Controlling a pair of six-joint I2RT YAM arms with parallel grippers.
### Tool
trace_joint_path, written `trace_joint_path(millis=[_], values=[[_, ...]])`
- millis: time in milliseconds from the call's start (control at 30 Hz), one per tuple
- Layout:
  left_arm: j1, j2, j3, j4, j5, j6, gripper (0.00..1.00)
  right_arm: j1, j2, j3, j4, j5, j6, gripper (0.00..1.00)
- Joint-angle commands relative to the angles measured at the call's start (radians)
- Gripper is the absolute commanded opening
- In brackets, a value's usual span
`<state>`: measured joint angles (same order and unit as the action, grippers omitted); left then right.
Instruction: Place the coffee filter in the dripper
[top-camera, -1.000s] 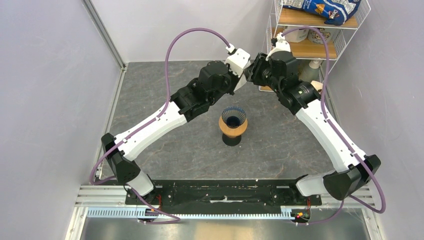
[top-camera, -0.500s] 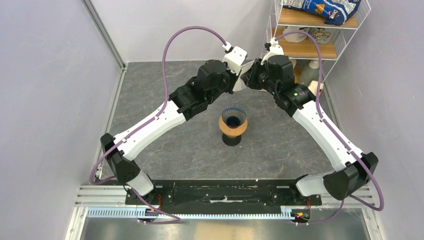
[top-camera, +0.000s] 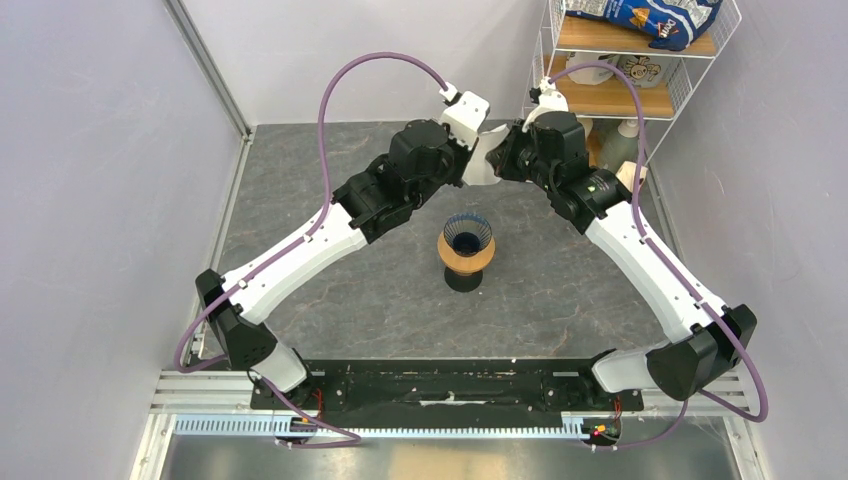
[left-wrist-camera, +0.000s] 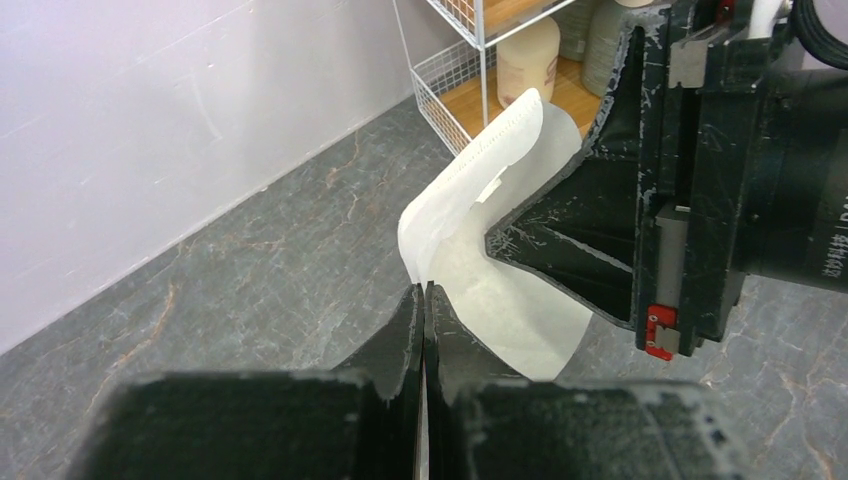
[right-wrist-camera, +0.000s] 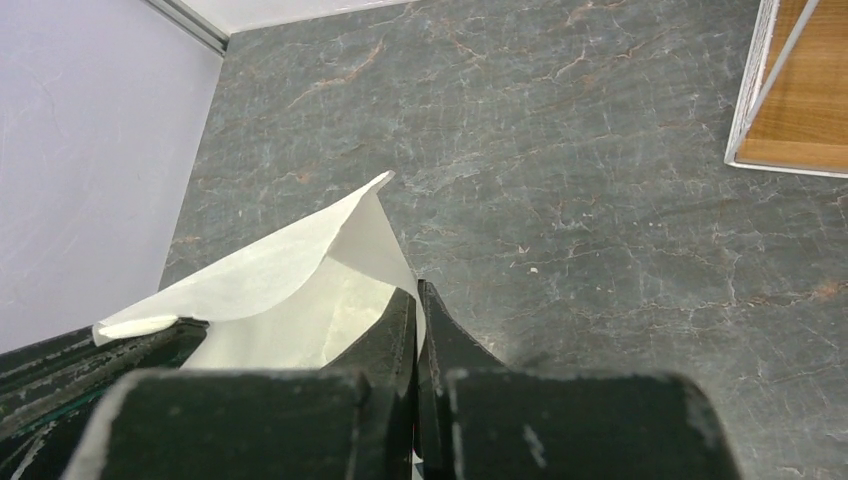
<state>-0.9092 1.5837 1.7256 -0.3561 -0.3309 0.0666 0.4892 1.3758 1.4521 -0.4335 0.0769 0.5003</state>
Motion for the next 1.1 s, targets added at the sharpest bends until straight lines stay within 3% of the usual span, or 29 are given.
trace_joint_path(millis=[0, 100, 200, 233, 533, 733, 1067], values=[[0.004, -0.035, -0.012, 0.069, -0.043, 0.045, 0.02, 0.005, -0.001, 0.033, 0.0, 0.0, -0.02, 0.0], [0.004, -0.025, -0.012, 0.063, -0.052, 0.051, 0.03, 0.005, -0.006, 0.032, 0.021, -0.051, -0.02, 0.0], [0.004, -0.027, -0.023, 0.064, -0.033, 0.05, 0.3, 0.005, -0.011, 0.041, 0.028, -0.074, -0.011, 0.0], [0.004, -0.024, -0.023, 0.064, -0.031, 0.049, 0.33, 0.005, -0.014, 0.045, 0.026, -0.074, -0.003, 0.0], [0.004, 0.017, 0.0, 0.048, -0.017, 0.045, 0.49, 0.008, -0.004, 0.08, 0.01, -0.111, 0.031, 0.0], [0.007, 0.042, 0.011, 0.051, -0.06, 0.035, 0.5, 0.011, -0.007, 0.091, -0.004, -0.118, 0.036, 0.0], [0.052, 0.027, 0.032, 0.035, -0.085, -0.02, 0.29, 0.011, -0.039, 0.054, -0.071, -0.002, -0.044, 0.0]])
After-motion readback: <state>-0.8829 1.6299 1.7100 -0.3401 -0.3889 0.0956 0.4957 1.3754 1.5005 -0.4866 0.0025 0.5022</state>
